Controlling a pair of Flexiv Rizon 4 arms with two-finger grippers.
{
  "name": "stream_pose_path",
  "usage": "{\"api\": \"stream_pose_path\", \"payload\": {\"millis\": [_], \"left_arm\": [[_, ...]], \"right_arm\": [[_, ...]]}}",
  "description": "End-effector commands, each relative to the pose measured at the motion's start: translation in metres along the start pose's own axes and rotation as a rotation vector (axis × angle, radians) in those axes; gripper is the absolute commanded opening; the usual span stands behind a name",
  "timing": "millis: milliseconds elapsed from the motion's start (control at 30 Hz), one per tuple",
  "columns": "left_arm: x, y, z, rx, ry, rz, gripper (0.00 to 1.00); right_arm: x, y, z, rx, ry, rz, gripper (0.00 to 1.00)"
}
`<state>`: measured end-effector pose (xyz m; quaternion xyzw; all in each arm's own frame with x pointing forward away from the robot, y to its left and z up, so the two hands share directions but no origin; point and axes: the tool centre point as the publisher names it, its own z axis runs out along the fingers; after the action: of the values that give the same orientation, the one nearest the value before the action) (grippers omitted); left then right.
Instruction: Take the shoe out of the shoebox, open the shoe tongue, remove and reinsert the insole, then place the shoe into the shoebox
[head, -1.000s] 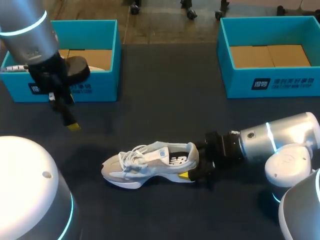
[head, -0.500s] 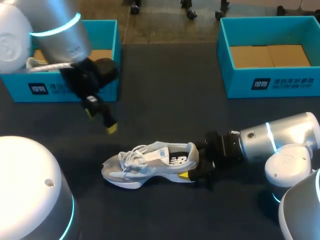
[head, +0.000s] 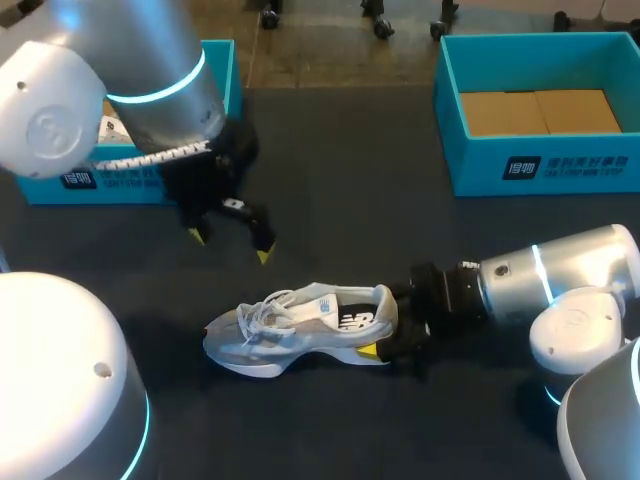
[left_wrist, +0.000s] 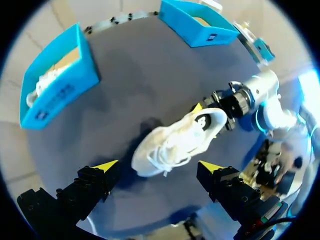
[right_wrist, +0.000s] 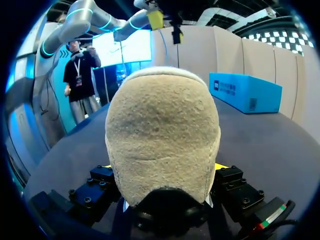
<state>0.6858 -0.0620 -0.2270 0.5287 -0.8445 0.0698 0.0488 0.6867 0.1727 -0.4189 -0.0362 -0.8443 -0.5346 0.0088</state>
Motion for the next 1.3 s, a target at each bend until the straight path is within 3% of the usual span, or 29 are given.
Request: {"api": "stream_pose_path", "payload": {"millis": [33,133,200,500,567,800,1300], "left_arm": [[0.016,-0.003,0.011,-0.086,0.0,-0.177,1.0],[0.029,-0.002,0.026,-0.073,-0.038,-0.316,1.0],[0.036,0.002,0.035,0.034,-0.102,-0.338,1.0],[0.036,0.002,0.035,0.034,-0.102,-0.338,1.0],[0.044,0.002,0.043,0.02,-0.138,-0.351,1.0],[0.066,-0.012,0.063,-0.147,-0.133,-0.483,1.0],[0.099,-0.025,0.099,-0.186,-0.252,-0.593,1.0]], "right_arm": [[0.0,0.001,0.0,0.005,-0.001,0.001,0.0],[0.0,0.001,0.0,0.005,-0.001,0.001,0.0],[0.0,0.001,0.0,0.005,-0.001,0.001,0.0],[0.0,0.001,0.0,0.005,-0.001,0.001,0.0],[0.0,0.001,0.0,0.005,-0.001,0.001,0.0],[0.0,0.001,0.0,0.005,-0.001,0.001,0.0],[0.0,0.001,0.0,0.005,-0.001,0.001,0.0]]}}
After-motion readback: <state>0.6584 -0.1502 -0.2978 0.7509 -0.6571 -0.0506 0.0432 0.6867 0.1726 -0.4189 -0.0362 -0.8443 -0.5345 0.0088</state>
